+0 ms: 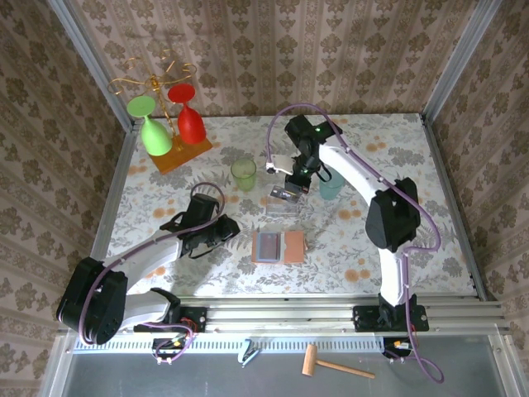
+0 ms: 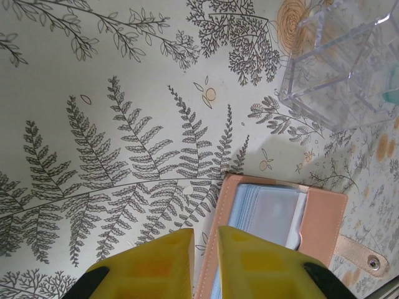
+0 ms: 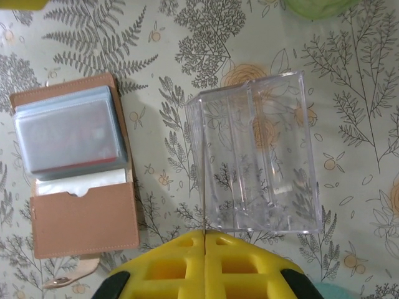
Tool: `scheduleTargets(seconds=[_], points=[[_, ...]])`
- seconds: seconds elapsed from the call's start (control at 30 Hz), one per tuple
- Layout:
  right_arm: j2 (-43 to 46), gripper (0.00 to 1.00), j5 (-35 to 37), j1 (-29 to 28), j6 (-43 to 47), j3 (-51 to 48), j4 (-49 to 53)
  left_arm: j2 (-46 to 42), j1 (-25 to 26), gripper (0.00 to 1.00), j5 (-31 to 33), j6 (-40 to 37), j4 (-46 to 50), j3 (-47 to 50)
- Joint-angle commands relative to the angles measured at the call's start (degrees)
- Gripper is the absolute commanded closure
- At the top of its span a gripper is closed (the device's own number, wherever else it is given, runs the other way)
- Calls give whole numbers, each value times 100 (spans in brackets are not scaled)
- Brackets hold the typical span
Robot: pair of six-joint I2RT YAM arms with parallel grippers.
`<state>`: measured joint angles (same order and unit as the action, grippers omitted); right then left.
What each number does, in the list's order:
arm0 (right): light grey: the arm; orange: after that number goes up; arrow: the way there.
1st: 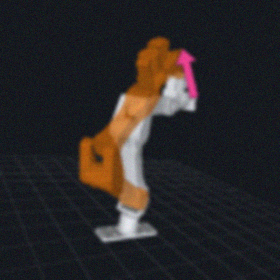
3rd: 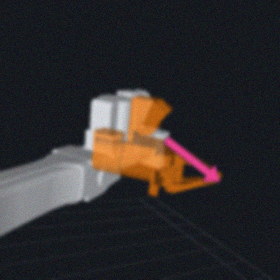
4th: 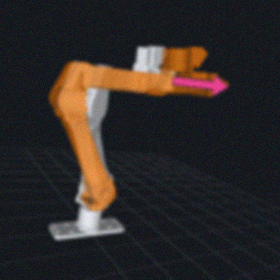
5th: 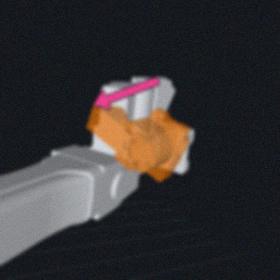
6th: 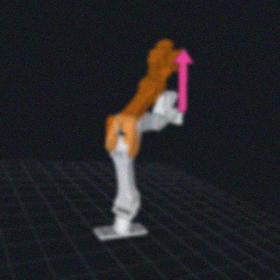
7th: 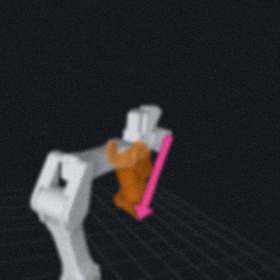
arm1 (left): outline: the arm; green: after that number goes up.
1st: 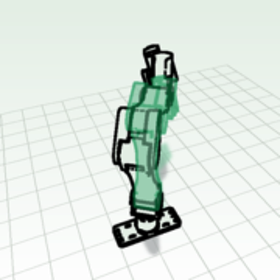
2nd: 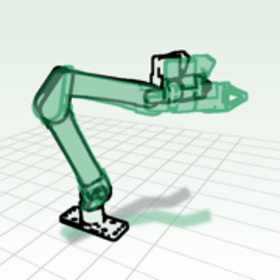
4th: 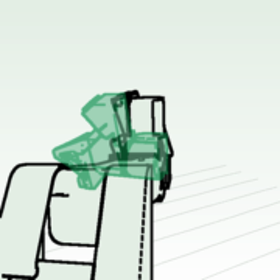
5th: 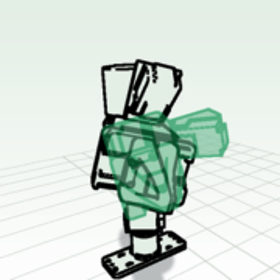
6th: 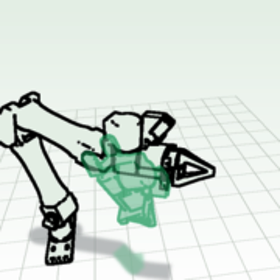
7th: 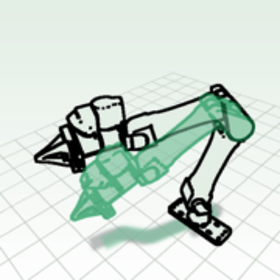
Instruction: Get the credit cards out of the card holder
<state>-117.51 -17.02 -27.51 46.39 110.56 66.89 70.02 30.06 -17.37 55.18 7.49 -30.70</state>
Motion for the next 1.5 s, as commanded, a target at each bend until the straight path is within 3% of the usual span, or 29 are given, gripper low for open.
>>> scheduleTargets(seconds=[0.0, 0.5, 1.27, 1.47], points=[[-386, 100, 38, 35, 491, 497, 626, 20, -66, 82, -63, -139, 21, 29], [-1661, 100, -171, 35, 943, 1878, 1408, 196, -167, 82, -127, -148, -72, 2], [-2310, 100, -483, 26, 1025, 1873, 1749, 231, -185, 82, -141, -105, -151, 64], [-2261, 88, -526, 26, 1000, 1916, 1703, 264, -185, 82, -170, -85, -195, 62]])
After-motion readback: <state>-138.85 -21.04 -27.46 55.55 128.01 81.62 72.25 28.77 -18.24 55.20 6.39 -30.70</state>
